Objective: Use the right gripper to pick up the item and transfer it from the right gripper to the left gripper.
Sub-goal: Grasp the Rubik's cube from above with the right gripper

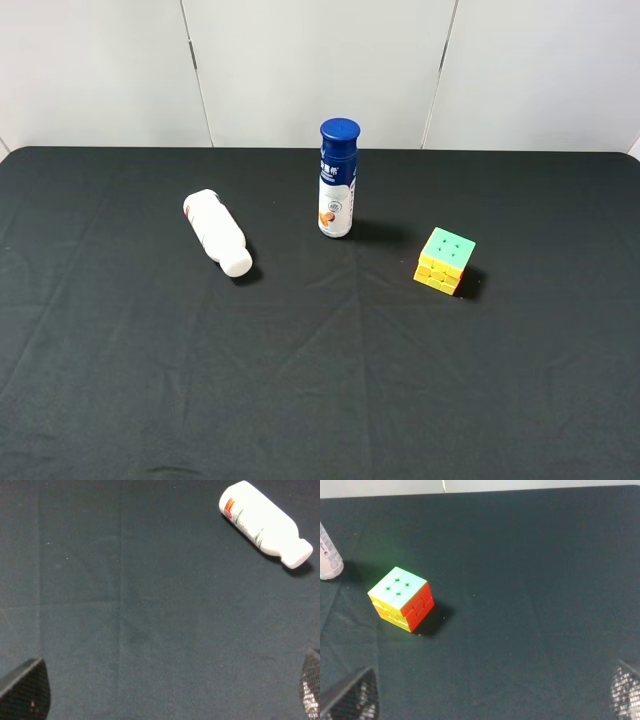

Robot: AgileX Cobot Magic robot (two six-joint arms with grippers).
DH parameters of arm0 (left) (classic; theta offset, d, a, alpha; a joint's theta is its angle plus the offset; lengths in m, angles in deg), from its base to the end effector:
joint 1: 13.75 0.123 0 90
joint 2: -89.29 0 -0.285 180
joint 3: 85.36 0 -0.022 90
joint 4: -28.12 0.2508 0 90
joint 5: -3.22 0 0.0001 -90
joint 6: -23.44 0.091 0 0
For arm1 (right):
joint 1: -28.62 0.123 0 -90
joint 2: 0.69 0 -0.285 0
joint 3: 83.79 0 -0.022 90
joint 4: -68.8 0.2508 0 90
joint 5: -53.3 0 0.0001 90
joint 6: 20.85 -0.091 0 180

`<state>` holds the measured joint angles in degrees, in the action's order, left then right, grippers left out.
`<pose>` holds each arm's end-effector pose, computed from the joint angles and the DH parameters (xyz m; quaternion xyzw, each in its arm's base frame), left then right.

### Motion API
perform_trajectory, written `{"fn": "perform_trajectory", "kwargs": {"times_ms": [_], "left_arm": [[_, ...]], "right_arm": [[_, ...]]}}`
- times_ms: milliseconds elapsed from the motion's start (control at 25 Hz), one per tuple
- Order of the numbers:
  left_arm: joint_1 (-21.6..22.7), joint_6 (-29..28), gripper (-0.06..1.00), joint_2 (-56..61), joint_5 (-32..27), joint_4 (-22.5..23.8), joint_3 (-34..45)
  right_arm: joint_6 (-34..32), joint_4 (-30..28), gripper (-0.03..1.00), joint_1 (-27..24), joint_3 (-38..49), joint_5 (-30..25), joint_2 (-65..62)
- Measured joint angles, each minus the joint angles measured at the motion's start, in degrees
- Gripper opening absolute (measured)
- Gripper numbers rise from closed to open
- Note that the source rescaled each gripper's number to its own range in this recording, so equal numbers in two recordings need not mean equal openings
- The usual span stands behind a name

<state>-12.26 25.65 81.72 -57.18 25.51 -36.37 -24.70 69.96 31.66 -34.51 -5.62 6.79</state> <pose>-0.0042 -0.0037 0.2758 0.0061 0.8522 -0.0059 0.5231 -0.0030 0.0014 0.2765 0.0058 0.8465 0.0421 0.5307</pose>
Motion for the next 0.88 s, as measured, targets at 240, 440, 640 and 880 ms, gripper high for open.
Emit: {"fn": "perform_trajectory", "kwargs": {"times_ms": [240, 440, 640, 880], "left_arm": [[0.00, 0.00, 1.00, 0.00, 0.00, 0.00, 0.00], [0.00, 0.00, 1.00, 0.00, 0.00, 0.00, 0.00], [0.00, 0.00, 1.00, 0.00, 0.00, 0.00, 0.00], [0.00, 0.00, 1.00, 0.00, 0.00, 0.00, 0.00]], "right_arm": [[0.00, 0.00, 1.00, 0.00, 0.00, 0.00, 0.00], [0.00, 0.00, 1.00, 0.00, 0.00, 0.00, 0.00], [0.00, 0.00, 1.00, 0.00, 0.00, 0.00, 0.00], [0.00, 0.00, 1.00, 0.00, 0.00, 0.00, 0.00]]}}
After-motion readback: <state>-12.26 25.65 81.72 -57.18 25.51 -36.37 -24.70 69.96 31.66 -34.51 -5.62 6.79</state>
